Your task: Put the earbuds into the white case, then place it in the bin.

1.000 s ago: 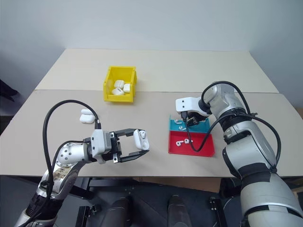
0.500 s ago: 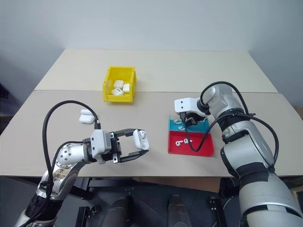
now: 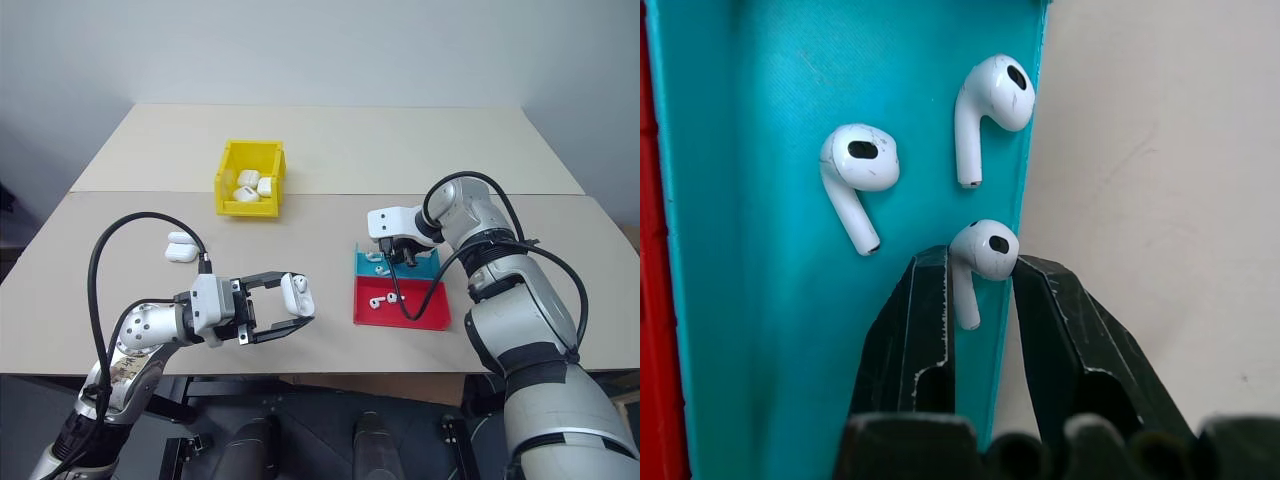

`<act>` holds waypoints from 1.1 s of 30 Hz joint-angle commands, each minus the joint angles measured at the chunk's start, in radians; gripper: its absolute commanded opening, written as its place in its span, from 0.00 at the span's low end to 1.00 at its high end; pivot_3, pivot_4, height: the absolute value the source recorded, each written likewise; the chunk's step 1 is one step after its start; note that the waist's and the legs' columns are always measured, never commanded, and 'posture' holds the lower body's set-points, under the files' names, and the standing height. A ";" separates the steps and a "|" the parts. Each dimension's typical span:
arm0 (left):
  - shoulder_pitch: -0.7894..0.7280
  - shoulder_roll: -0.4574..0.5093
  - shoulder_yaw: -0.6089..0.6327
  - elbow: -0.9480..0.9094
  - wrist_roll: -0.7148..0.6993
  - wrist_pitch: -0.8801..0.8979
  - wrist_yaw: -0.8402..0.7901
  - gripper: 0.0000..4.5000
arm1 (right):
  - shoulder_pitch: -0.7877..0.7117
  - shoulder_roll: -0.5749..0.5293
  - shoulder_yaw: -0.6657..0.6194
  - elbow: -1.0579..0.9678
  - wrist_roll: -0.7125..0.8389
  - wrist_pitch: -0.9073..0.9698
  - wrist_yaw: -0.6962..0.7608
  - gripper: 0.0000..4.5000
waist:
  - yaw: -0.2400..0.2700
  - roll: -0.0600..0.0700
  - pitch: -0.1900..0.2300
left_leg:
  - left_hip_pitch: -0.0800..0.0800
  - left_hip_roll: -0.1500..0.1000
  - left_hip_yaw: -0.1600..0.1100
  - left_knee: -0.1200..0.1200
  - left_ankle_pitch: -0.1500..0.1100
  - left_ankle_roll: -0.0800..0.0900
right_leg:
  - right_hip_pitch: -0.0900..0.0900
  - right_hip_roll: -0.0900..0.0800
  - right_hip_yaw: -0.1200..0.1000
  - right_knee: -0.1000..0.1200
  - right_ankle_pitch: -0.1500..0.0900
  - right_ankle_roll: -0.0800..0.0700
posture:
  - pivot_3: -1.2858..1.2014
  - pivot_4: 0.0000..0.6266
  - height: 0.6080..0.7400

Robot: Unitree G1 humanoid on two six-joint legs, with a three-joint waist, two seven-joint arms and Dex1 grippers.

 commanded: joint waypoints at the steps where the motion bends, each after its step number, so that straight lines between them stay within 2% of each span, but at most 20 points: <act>1: -0.004 0.004 0.006 -0.035 -0.005 -0.009 0.003 0.62 | -0.019 -0.007 -0.019 -0.002 -0.008 -0.014 -0.005 0.22 | 0.000 0.000 0.000 | 0.000 0.000 0.000 0.000 0.000 0.000 | 0.000 0.000 0.000 0.000 0.000 0.000 | 0.52 0.24 1.00; 6: -0.006 0.003 0.007 -0.035 -0.008 -0.008 0.003 0.62 | -0.016 -0.014 -0.031 -0.026 0.000 -0.008 -0.005 0.22 | 0.000 0.000 0.000 | 0.000 0.000 0.000 0.000 0.000 0.000 | 0.000 0.000 0.000 0.000 0.000 0.000 | 0.52 0.24 1.00; 9: -0.015 -0.001 0.008 -0.036 -0.014 -0.003 0.005 0.62 | -0.013 -0.036 -0.080 -0.095 0.047 0.029 0.015 0.22 | 0.000 0.000 0.000 | 0.000 0.000 0.000 0.000 0.000 0.000 | 0.000 0.000 0.000 0.000 0.000 0.000 | 0.52 0.24 1.00; 12: -0.038 -0.009 0.013 -0.041 -0.028 0.015 0.015 0.62 | 0.037 -0.089 -0.190 -0.302 0.142 0.154 0.048 0.22 | 0.004 0.001 0.001 | -0.001 0.000 0.000 0.000 0.000 0.000 | 0.000 0.000 0.000 0.000 0.000 0.000 | 0.52 0.24 1.00; 16: -0.087 -0.036 0.010 -0.059 -0.044 0.088 0.063 0.62 | 0.179 -0.175 -0.359 -0.701 0.304 0.415 0.091 0.22 | 0.024 0.001 0.001 | 0.000 0.000 0.000 0.000 0.000 0.000 | 0.000 0.000 0.000 0.000 -0.001 0.000 | 0.52 0.24 1.00; 19: -0.162 -0.083 -0.003 -0.067 -0.063 0.159 0.109 0.62 | 0.295 -0.218 -0.572 -1.029 0.511 0.690 0.074 0.22 | 0.039 0.001 0.001 | -0.001 0.000 0.000 0.001 0.000 0.000 | 0.000 0.000 0.000 0.000 -0.002 0.000 | 0.52 0.24 1.00; 21: -0.198 -0.103 -0.005 -0.072 -0.083 0.190 0.113 0.62 | 0.332 -0.196 -0.726 -1.182 0.658 0.865 0.012 0.22 | 0.044 0.001 0.001 | -0.001 0.000 0.000 0.002 0.000 0.000 | 0.000 0.000 0.000 0.000 -0.002 0.001 | 0.52 0.24 1.00; 24: -0.254 -0.087 -0.015 -0.094 -0.116 0.230 0.066 0.62 | 0.384 -0.150 -1.000 -1.403 0.967 1.137 -0.059 0.22 | 0.048 0.001 0.001 | 0.000 0.000 -0.001 0.002 0.000 0.000 | 0.001 0.000 0.000 0.000 -0.001 0.001 | 0.52 0.24 1.00; 26: -0.277 -0.090 -0.008 -0.107 -0.153 0.258 0.062 0.62 | 0.394 -0.121 -1.116 -1.495 1.135 1.272 -0.125 0.22 | 0.047 0.001 0.001 | 0.001 0.000 -0.001 0.002 0.000 -0.001 | 0.002 0.000 0.000 0.000 -0.001 0.000 | 0.52 0.24 1.00; 30: -0.322 -0.099 0.020 -0.124 -0.235 0.303 0.057 0.62 | 0.412 -0.074 -1.243 -1.604 1.435 1.450 -0.305 0.22 | 0.044 0.001 0.001 | 0.002 0.000 -0.001 0.004 -0.003 -0.005 | 0.006 0.000 0.000 -0.001 -0.001 0.000 | 0.52 0.24 1.00; 33: -0.327 -0.095 0.031 -0.123 -0.271 0.287 0.021 0.62 | 0.471 -0.053 -1.254 -1.658 1.625 1.461 -0.455 0.22 | 0.039 0.001 0.001 | 0.004 0.000 -0.002 0.004 -0.004 -0.005 | 0.009 0.000 0.000 -0.002 -0.001 0.000 | 0.52 0.24 1.00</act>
